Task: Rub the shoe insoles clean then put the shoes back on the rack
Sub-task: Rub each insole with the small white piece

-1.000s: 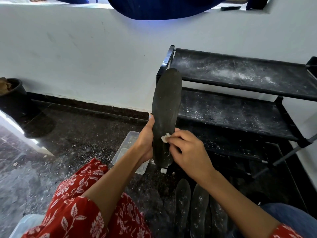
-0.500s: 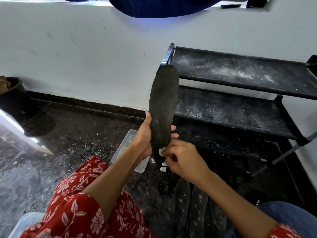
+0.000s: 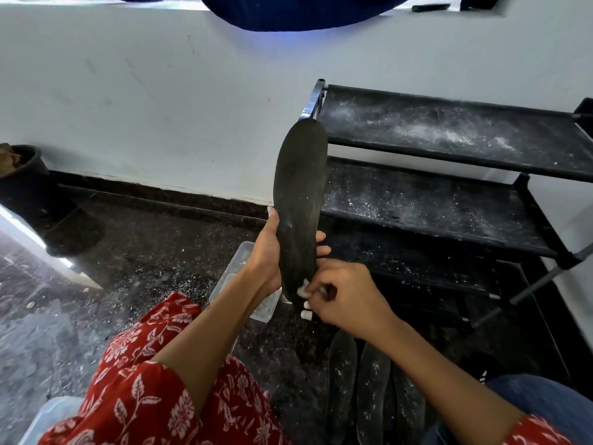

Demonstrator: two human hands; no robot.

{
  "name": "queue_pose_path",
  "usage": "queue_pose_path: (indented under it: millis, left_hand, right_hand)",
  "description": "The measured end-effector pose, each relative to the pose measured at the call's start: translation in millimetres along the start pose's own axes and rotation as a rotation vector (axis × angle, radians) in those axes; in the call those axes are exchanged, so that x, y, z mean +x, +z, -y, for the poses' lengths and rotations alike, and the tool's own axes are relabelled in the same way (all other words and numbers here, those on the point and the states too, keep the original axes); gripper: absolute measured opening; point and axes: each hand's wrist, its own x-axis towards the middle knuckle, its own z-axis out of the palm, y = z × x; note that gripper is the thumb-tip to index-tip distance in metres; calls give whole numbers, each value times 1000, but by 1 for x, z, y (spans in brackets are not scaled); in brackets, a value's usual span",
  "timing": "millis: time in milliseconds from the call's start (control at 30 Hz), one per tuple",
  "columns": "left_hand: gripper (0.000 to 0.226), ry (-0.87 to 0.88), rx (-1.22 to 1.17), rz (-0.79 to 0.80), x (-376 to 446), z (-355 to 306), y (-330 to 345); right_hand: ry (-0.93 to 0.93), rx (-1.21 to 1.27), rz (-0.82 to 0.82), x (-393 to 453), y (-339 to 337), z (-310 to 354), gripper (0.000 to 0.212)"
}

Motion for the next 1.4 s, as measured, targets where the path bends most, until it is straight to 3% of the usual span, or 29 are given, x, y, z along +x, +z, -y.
queue_pose_path:
  millis: [67, 100, 200, 267, 433, 533, 667, 800, 967, 1033, 1200, 1267, 1400]
  left_hand:
    - [79, 15, -9, -13, 0, -1, 1]
    - [79, 19, -13, -17, 0, -1, 1]
    - [84, 11, -10, -9, 0, 0, -1]
    - [84, 11, -7, -5, 0, 0, -1]
    - [74, 9, 64, -10, 0, 3, 3]
    - [64, -16, 135, -3, -2, 8, 7]
    - [63, -33, 132, 12, -3, 11, 10]
    - [69, -29, 98, 24, -2, 6, 4]
    - [75, -11, 50, 31, -1, 2, -2]
    - [73, -2, 59, 21, 0, 1, -2]
    - [65, 3, 110, 22, 1, 6, 4]
    - [63, -8, 128, 27, 0, 10, 6]
    - [68, -12, 157, 31, 0, 10, 4]
  right_hand:
    - [-7, -41, -127, 1, 0, -2, 15]
    - [-28, -80, -109, 1, 1, -2, 15]
    - [-36, -52, 146, -3, 2, 4, 11]
    - [-3, 63, 201, -3, 0, 6, 6]
    - [5, 259, -299, 6, -4, 4, 10]
    - [-13, 193, -436, 10, -2, 5, 18]
    - [-104, 44, -323, 9, 5, 6, 21]
    - [-77, 82, -165, 3, 11, 11, 17]
    - [-151, -14, 131, -5, 7, 13, 8]
    - [-132, 60, 64, -4, 3, 12, 6]
    - [-66, 127, -412, 7, 1, 6, 13]
    - [-50, 104, -408, 8, 3, 4, 18]
    - [-95, 67, -218, 3, 16, 10, 18]
